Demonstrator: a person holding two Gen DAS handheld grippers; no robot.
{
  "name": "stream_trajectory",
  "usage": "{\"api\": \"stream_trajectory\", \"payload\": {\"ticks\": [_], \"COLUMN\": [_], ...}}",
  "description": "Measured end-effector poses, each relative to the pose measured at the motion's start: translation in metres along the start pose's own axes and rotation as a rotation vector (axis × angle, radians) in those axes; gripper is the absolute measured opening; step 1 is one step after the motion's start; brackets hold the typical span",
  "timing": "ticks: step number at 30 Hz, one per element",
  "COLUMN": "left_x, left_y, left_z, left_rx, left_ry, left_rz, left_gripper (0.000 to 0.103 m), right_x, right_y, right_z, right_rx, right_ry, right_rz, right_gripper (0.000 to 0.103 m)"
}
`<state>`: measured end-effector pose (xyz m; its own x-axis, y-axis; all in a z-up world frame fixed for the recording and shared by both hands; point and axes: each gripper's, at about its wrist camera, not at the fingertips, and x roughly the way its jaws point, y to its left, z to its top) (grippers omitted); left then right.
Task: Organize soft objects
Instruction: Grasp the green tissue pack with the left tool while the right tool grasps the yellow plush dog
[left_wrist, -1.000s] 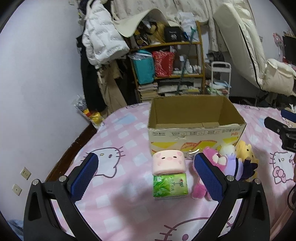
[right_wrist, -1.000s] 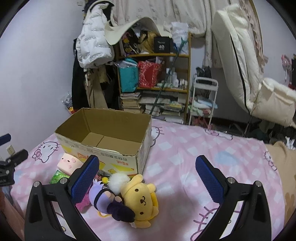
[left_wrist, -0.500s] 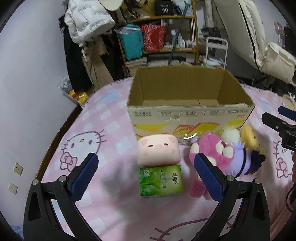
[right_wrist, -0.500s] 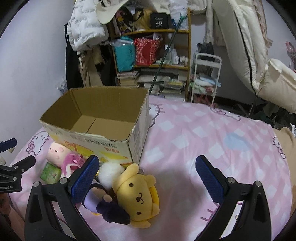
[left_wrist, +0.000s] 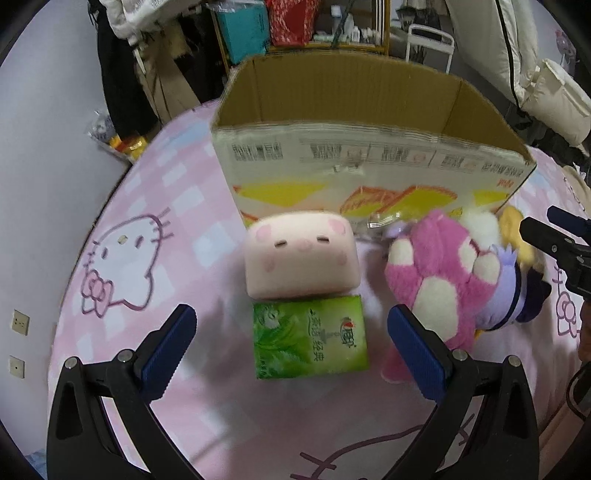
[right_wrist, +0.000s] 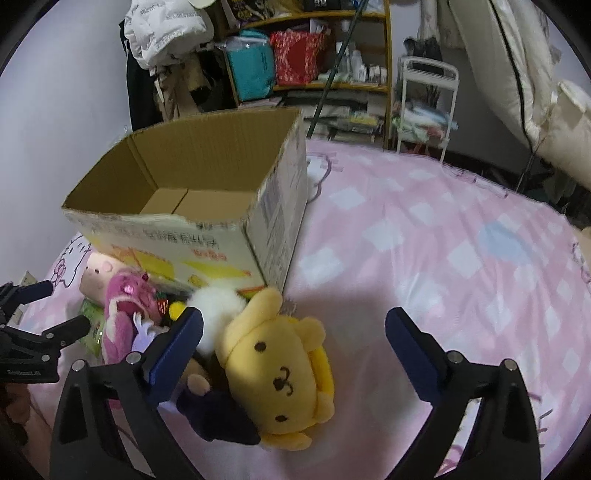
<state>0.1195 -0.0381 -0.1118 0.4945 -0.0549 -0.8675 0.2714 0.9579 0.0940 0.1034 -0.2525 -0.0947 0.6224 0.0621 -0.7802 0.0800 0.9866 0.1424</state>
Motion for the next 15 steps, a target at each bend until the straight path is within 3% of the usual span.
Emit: {"api": "stream_trajectory", "payload": {"ticks": [7,12,15], "left_x": [0.028,0.034,0.039], "left_y": [-0.006,-0.005,-0.002], "left_z": [-0.007,-0.007,-0.007], "left_rx": [0.033,0.025,0.0], "left_ry": [0.075,0.069,0.082], "left_rz": [0.01,0.016,0.005], "left_gripper": [0.102,0.102,0.1], "right_x": [0.013,0.018,0.02], "right_y": [-0.001,-0.005,-0.004], "right_z": [-0.005,-0.007,-0.008], "right_rx": [0.001,0.022,0.028], "right_ry": [0.038,0.065,0.083], "right_rz": [-0.022,0.0,0.029], "right_gripper": [0.103,0.103,0.093]}}
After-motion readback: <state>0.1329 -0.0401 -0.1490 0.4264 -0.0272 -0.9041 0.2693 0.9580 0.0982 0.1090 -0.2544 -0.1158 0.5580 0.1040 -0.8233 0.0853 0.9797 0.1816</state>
